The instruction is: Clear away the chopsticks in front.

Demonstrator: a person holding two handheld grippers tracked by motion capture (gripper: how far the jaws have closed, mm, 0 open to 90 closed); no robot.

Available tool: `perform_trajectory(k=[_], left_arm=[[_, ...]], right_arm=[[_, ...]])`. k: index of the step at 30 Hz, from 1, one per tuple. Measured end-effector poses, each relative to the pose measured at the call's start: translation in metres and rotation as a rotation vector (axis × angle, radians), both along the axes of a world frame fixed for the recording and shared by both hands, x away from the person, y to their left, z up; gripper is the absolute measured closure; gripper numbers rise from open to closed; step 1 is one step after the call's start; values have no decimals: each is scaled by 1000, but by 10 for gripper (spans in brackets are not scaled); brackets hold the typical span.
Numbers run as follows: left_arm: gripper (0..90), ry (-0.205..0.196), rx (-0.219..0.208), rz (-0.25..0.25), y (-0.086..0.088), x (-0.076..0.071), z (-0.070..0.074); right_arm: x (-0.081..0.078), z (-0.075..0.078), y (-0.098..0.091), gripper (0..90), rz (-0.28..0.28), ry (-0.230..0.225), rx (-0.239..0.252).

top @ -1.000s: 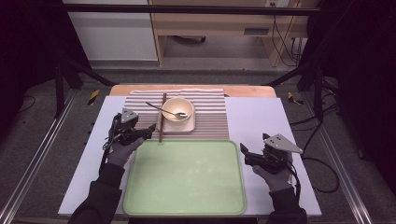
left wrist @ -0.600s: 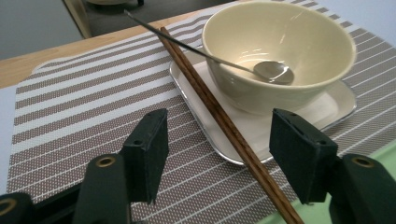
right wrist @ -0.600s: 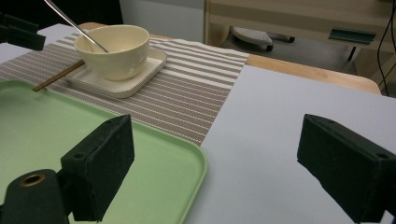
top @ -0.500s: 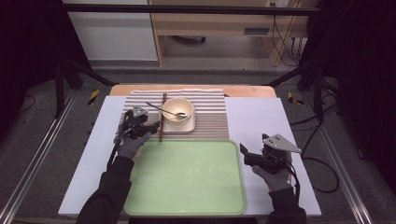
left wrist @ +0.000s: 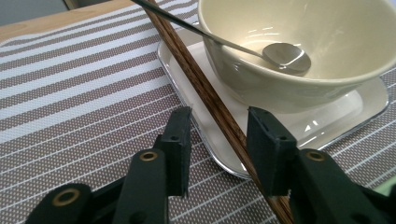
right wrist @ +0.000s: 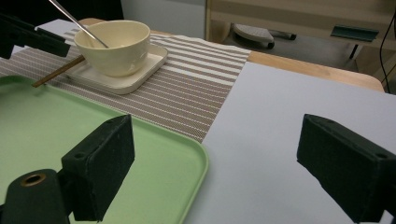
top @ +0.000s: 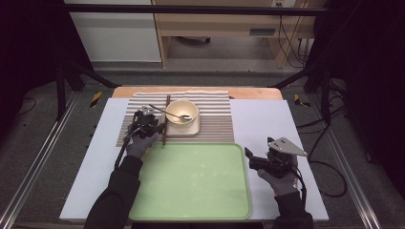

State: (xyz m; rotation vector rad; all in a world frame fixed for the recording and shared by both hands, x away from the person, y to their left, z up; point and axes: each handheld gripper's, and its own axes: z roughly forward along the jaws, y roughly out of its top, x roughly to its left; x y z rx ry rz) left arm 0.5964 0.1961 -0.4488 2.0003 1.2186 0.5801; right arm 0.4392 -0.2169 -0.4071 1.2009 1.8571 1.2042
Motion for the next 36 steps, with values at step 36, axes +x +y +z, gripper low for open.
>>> perform_trajectory(k=[36], left_arm=[[768,36,-7,18,-3,2,-7]], right_arm=[[1,-1,1,118,5,4,-8]])
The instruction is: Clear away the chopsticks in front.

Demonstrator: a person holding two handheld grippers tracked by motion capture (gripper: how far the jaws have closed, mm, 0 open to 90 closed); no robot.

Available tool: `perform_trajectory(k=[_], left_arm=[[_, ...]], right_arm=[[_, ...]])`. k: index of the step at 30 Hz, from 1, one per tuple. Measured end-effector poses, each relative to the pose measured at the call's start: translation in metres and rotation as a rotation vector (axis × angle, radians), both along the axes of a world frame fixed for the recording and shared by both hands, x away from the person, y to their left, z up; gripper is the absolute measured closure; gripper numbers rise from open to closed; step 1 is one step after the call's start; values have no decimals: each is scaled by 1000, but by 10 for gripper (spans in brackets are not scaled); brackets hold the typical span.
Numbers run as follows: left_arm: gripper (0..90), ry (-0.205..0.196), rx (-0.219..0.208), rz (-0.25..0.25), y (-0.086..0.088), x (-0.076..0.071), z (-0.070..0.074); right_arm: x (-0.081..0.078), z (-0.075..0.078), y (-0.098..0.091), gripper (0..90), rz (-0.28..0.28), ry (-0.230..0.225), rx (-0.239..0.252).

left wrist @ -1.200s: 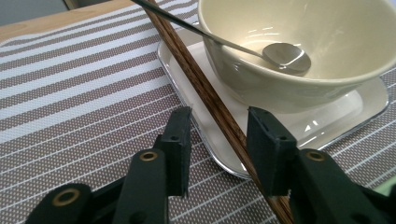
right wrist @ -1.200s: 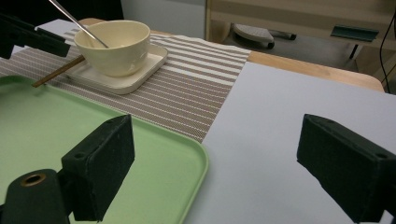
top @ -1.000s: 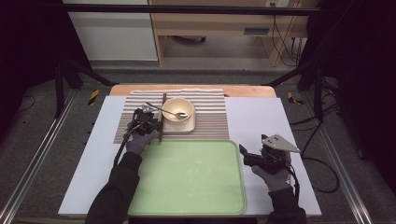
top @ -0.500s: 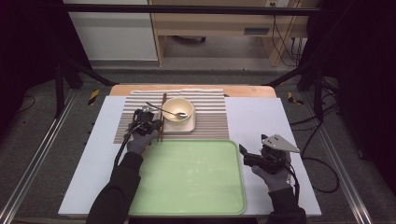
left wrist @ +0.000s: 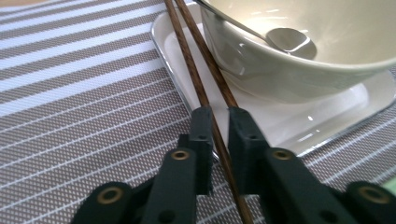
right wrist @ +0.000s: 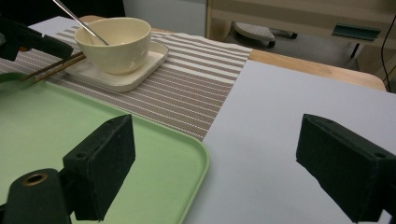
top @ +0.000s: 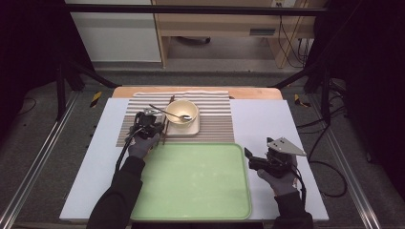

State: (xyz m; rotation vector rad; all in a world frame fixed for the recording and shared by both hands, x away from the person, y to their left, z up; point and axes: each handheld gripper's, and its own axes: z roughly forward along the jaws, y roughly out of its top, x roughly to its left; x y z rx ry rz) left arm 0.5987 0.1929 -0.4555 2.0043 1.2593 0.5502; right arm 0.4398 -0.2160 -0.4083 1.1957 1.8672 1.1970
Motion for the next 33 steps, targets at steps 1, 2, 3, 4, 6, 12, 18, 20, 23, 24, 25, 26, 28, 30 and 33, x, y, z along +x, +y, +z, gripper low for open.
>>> perform_trajectory(k=[1,2,3,4,6,12,18,20,23,24,25,26,28,30,33], left_arm=[[752,-4,3,-1,-2,1,0],[739,-4,3,-1,-2,1,0],[738,-11,0,2,-4,4,-1],[737,-8,5,1,-4,6,-1],[743,-6,8,4,-6,10,-2],[799,-5,4,12,-8,16,-6],[816,-2,1,29,-8,17,-5],[822,-1,-2,35,-8,17,-5],[838,-2,-8,49,-7,17,-5],[840,-4,-8,52,-7,17,-4],[842,-5,-9,55,-6,17,-4],[845,-5,-9,55,-6,17,-4],[848,-3,-12,61,-5,17,-4],[852,-2,-26,66,-2,17,-3],[852,-7,-31,62,-1,16,-3]], right_arm=[[0,0,0,117,0,1,0],[0,0,0,117,0,1,0],[0,0,0,117,0,1,-1],[0,-1,0,117,0,1,-3],[0,-1,0,117,-2,1,-3],[0,0,0,117,-3,0,-2],[1,-1,0,118,-3,-2,-5],[0,-1,0,118,-3,-2,-6],[1,-1,0,118,-2,-1,-12],[1,-1,0,118,-2,0,-8],[1,-1,0,118,-2,-1,-8],[1,-1,0,118,-2,-1,-8],[1,-1,0,118,-3,-2,-9],[1,-1,0,117,-3,-3,-9],[1,-1,0,113,-3,1,-12]])
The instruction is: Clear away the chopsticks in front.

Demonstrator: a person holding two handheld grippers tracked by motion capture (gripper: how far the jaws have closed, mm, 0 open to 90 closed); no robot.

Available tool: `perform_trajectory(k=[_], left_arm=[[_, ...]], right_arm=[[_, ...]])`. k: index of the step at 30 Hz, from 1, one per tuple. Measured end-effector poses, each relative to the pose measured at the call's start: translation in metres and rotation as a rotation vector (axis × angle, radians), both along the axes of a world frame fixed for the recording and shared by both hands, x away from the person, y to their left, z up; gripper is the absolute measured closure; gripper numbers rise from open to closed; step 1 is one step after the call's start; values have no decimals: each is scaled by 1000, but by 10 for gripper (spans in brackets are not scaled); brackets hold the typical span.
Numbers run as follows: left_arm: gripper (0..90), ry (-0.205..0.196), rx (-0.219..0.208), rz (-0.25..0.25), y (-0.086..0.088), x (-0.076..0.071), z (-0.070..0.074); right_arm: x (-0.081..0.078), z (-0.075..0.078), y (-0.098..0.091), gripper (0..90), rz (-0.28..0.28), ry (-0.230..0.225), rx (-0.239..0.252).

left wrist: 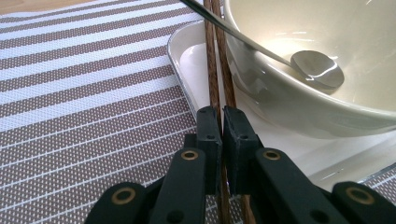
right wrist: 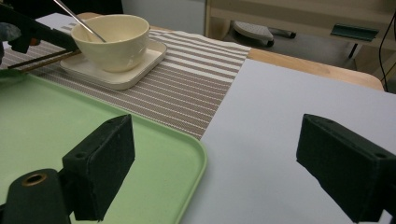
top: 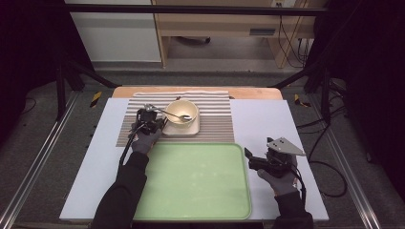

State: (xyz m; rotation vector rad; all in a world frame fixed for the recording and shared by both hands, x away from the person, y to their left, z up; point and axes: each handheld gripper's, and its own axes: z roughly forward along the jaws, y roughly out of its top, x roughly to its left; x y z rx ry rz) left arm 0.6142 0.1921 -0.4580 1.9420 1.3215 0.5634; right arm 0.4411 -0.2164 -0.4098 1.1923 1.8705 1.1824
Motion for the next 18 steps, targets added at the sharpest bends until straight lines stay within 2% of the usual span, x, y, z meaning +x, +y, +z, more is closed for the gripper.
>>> perform_trajectory(k=[8,18], left_arm=[[853,-12,-16,-2,3,-6,5],[854,-36,-37,6,15,-14,12]], right_arm=[[1,-1,0,93,5,11,-5],[0,0,0,91,2,10,-5]])
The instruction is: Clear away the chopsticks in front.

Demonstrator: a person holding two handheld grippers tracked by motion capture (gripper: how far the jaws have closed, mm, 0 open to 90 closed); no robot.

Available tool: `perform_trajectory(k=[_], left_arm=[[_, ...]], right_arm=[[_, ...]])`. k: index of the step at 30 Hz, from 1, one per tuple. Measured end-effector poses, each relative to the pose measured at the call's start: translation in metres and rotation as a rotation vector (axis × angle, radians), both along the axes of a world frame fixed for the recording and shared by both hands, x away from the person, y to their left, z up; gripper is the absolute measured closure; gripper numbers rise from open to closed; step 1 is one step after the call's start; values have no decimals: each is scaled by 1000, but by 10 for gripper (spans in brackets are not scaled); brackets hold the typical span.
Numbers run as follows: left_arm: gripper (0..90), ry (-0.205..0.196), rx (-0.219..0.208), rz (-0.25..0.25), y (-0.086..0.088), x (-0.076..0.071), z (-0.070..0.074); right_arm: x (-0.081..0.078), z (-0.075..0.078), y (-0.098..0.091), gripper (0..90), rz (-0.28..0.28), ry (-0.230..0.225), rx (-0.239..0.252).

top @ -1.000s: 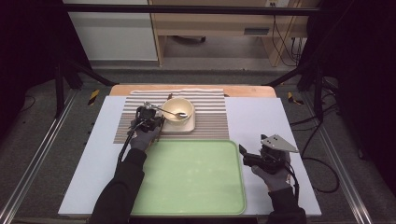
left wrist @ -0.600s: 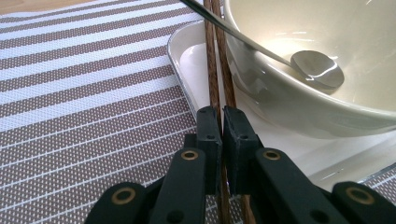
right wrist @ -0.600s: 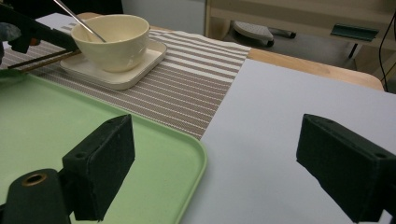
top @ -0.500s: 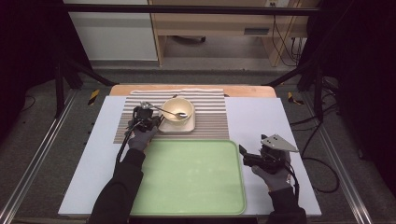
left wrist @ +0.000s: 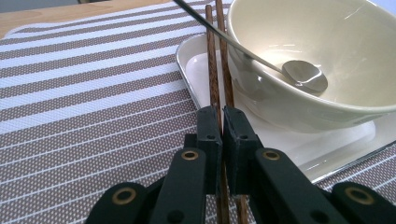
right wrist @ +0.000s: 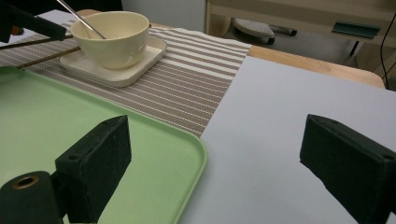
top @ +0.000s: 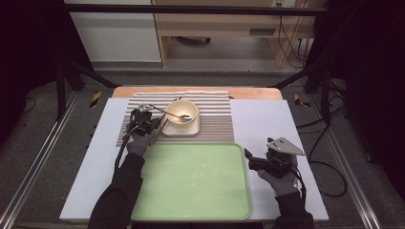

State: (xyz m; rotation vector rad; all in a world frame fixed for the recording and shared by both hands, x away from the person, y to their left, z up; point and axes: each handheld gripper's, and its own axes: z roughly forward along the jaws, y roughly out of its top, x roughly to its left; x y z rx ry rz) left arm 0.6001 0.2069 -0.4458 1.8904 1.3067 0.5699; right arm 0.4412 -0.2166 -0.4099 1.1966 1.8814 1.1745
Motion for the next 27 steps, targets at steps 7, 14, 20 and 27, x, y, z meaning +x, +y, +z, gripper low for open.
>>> perform_trajectory(k=[7,14,20,27], left_arm=[[854,-11,-14,8,8,-6,4],[854,-24,-16,7,18,-19,8],[854,-35,-16,19,29,-35,10],[854,-59,-18,25,40,-52,17]], right_arm=[[0,0,0,88,-2,-1,-3],[1,-1,0,76,2,7,-6],[1,-1,1,70,0,12,-8],[1,-1,1,67,2,11,-13]])
